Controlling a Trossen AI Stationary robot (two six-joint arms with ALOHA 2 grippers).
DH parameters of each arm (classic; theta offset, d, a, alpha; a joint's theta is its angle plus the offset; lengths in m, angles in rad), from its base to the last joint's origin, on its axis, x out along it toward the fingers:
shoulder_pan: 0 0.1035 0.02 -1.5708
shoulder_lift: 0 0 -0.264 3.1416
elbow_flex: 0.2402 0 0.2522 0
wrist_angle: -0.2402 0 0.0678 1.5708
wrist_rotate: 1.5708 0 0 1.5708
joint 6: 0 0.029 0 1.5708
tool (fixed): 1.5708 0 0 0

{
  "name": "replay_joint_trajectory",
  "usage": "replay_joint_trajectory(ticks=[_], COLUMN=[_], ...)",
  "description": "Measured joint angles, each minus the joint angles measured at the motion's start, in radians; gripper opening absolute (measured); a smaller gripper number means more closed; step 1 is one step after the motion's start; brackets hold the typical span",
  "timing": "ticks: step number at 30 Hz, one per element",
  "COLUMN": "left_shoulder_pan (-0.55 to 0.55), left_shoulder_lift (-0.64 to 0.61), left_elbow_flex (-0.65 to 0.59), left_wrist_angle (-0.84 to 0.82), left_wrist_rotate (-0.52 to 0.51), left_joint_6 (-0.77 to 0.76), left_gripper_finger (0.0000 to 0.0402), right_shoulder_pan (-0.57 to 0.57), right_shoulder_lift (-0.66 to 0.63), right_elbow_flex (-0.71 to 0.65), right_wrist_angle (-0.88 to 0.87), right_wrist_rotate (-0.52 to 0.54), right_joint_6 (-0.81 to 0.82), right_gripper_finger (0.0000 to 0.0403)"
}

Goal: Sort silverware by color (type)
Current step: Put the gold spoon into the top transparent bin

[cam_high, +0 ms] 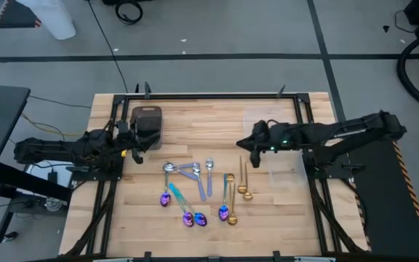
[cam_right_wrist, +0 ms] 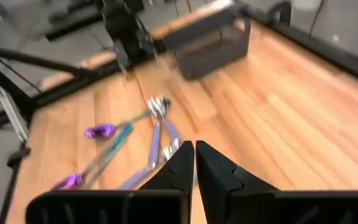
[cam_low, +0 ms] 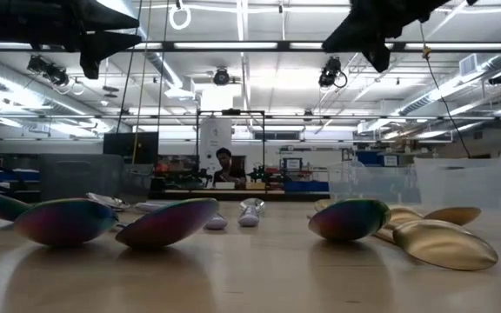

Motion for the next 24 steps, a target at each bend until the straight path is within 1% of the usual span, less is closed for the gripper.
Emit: replay_joint_trajectory(ticks=[3,7,12,14,17,21,24], left_shoulder_pan=[0.000,0.000,0.000,0.000,0.000,0.001,0.001], left_shoulder_lift=[0.000,0.000,0.014,0.025,0.034,0.043,0.046], left_elbow_flex=[0.000,0.024,0.131,0.147,0.150,0.150,0.150], left_wrist_angle=[-0.001,-0.031,-0.229,-0.262,-0.259,-0.257,-0.246], left_wrist_rotate=[0.000,0.015,0.029,0.029,0.029,0.005,-0.001], left_joint_6=[0.000,-0.025,-0.030,-0.030,-0.024,-0.016,0.007], left_gripper_finger=[0.0179,0.0182,0.0182,0.0182,0.0182,0.0182,0.0182], right_shoulder_pan=[0.016,0.036,0.060,0.065,0.070,0.069,0.068], right_shoulder_lift=[0.077,0.178,0.296,0.341,0.401,0.472,0.529], right_elbow_flex=[0.072,0.161,0.265,0.298,0.320,0.321,0.321], right_wrist_angle=[-0.086,-0.218,-0.396,-0.470,-0.523,-0.559,-0.591], right_wrist_rotate=[-0.002,-0.008,-0.012,-0.020,-0.057,-0.152,-0.213], right_joint_6=[0.015,0.061,0.151,0.201,0.270,0.347,0.374], right_gripper_finger=[0.0027,0.0027,0.0027,0.0027,0.0027,0.0028,0.0040])
